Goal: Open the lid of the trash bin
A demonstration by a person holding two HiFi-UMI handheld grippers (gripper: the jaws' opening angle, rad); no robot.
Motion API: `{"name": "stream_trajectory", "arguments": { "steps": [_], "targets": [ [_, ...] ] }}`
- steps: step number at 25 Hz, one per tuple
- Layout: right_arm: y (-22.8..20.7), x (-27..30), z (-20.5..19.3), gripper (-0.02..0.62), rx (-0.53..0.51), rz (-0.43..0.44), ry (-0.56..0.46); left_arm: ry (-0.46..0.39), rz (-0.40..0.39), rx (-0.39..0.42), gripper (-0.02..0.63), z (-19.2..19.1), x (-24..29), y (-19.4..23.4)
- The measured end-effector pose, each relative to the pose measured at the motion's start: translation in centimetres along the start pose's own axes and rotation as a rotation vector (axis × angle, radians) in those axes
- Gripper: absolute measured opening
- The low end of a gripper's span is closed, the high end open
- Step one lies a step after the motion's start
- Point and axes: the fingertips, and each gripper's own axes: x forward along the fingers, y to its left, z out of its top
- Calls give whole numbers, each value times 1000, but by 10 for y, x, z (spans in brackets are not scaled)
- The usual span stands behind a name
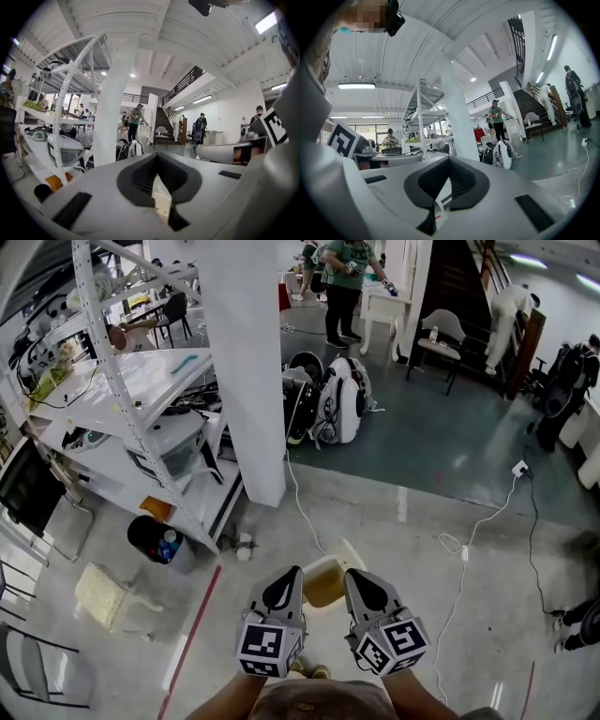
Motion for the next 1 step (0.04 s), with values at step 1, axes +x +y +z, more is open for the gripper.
{"name": "stream_trajectory", "arguments": {
  "steps": [1],
  "targets": [
    [0, 0, 0, 17, 2, 1, -1, 0, 0, -2, 0, 0, 0, 0]
  ]
}}
